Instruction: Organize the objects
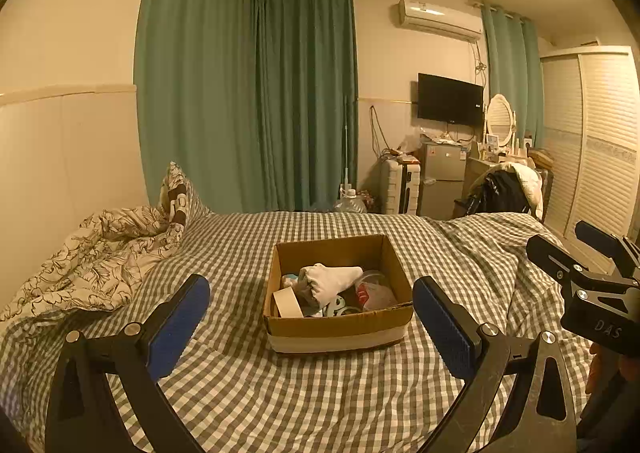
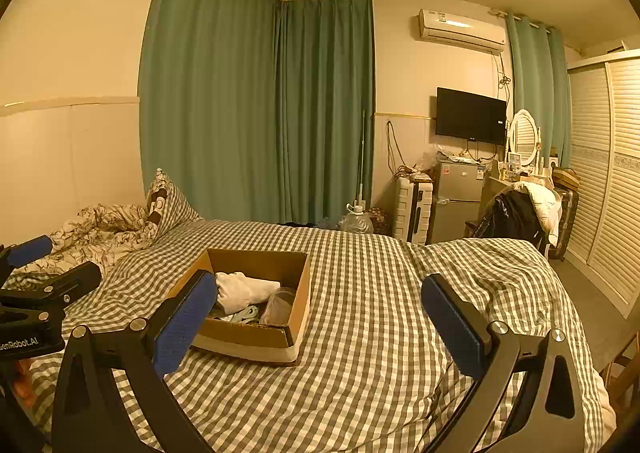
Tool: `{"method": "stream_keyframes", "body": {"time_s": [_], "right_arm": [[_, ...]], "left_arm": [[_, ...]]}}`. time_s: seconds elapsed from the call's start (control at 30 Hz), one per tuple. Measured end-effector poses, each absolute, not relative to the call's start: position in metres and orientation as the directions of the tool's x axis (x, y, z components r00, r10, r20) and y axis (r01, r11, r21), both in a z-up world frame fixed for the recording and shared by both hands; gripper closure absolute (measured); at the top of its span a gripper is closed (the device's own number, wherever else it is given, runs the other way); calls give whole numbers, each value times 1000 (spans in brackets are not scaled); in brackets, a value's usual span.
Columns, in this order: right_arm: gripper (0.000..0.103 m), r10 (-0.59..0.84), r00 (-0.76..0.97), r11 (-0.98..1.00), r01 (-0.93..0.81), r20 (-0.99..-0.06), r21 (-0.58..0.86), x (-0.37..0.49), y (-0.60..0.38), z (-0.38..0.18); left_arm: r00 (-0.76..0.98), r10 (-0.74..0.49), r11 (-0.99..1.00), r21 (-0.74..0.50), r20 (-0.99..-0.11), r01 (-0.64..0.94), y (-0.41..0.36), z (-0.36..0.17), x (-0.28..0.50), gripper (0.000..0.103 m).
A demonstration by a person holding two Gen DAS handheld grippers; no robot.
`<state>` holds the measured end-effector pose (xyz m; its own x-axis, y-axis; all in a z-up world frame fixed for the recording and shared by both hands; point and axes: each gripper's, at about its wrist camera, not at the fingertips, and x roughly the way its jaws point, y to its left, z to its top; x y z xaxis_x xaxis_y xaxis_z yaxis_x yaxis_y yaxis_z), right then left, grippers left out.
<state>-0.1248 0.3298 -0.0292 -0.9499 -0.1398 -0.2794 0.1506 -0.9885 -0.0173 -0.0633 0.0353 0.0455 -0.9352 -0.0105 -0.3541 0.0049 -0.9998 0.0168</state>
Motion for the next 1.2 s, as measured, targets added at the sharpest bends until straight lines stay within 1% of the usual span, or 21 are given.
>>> {"method": "stream_keyframes", "body": {"time_s": [0.43,0.93,1.2], "right_arm": [[0,-143,-948,-988,155,-286,-18,-124,328,-30],[0,-138,-946,-989,147,-292,-11,-127,335,-29],[0,-138,-946,-989,147,-293,-11,-126,335,-29]], "left_arm": [[-930,-1,-1000,14,-367,-4,36,45,-65,0],[-928,-32,-999,7,-372,32,33,46,-66,0],[-928,-27,-1000,6,-372,27,33,47,-66,0]]}}
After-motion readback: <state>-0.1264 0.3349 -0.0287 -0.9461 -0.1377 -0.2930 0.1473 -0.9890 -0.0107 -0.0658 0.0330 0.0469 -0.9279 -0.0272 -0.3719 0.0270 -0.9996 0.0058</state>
